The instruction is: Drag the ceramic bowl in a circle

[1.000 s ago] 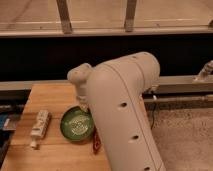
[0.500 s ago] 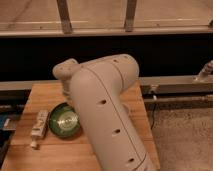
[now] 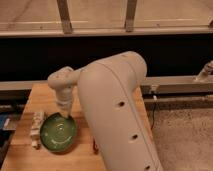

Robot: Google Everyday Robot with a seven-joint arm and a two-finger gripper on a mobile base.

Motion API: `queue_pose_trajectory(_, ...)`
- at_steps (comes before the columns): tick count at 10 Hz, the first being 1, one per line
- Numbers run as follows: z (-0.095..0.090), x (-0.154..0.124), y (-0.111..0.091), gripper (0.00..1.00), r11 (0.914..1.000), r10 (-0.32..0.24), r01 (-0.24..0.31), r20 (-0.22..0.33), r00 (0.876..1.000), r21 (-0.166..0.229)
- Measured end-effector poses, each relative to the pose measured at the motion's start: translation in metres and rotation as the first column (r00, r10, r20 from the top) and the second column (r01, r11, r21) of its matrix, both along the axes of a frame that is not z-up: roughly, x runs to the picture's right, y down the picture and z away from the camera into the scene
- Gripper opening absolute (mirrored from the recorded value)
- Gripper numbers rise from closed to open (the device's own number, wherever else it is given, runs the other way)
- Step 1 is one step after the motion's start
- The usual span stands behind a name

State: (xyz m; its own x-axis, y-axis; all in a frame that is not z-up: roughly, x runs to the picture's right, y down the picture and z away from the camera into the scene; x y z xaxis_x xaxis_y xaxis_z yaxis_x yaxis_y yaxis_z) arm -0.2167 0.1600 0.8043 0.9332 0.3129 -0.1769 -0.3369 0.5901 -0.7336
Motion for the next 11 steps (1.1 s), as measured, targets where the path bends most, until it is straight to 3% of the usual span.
queue_pose_trajectory(2,-0.021,0.027,0.027,0.00,0.9994,0.029,-0.030,-0.034,0.999,-0.018)
queue_pose_trajectory(5,-0.023,0.066,0.030,0.00,0.9964,0.080,-0.083,-0.114,0.990,-0.020)
queue_pose_trajectory(7,-0.009,0.089,0.013,0.00,0.9942,0.101,-0.105,-0.161,0.982,-0.020)
queue_pose_trajectory(9,0.021,0.115,-0.020,0.00,0.9918,0.120,-0.126,-0.199,0.973,-0.018)
queue_pose_trajectory(11,0.046,0.121,-0.046,0.00,0.9921,0.117,-0.124,-0.208,0.971,-0.021)
